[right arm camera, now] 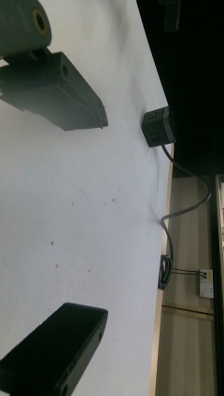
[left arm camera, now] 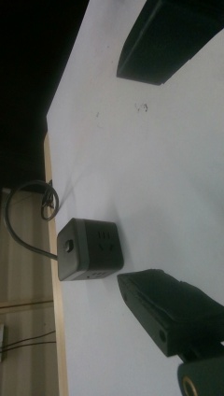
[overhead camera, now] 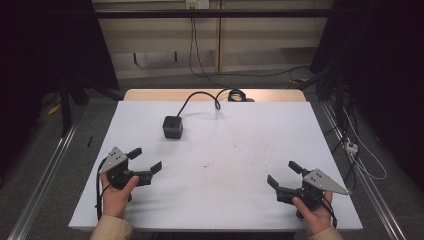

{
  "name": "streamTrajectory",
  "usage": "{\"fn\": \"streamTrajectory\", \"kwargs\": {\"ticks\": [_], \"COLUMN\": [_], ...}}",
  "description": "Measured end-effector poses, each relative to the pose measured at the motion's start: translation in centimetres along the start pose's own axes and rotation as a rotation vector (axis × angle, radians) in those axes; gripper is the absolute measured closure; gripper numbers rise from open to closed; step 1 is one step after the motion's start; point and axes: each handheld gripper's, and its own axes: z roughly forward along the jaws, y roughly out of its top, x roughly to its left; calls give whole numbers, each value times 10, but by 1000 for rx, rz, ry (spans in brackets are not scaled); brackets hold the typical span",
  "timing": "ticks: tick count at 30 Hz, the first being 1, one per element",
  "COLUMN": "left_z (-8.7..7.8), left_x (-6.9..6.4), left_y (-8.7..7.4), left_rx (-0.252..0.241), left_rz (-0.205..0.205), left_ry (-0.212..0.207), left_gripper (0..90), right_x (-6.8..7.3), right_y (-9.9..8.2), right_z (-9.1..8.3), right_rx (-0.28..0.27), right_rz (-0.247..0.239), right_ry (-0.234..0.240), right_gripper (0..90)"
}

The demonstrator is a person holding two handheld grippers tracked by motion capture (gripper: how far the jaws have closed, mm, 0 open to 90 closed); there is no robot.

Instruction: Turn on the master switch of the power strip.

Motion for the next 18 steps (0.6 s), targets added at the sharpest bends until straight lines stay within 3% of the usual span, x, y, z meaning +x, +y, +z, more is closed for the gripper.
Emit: {"fn": "streamTrajectory", "kwargs": {"ticks": [18], "left_z": [15], "left_x": [-1], "left_y": [8], "left_rx": [6], "left_rz": [17], "left_ry": [-9], "left_gripper": [35], "right_x": [1], "right_y": [0], "right_z": [1], "right_rx": [-3], "right_rz": [-11], "right_ry": [6], "right_gripper": [71]}}
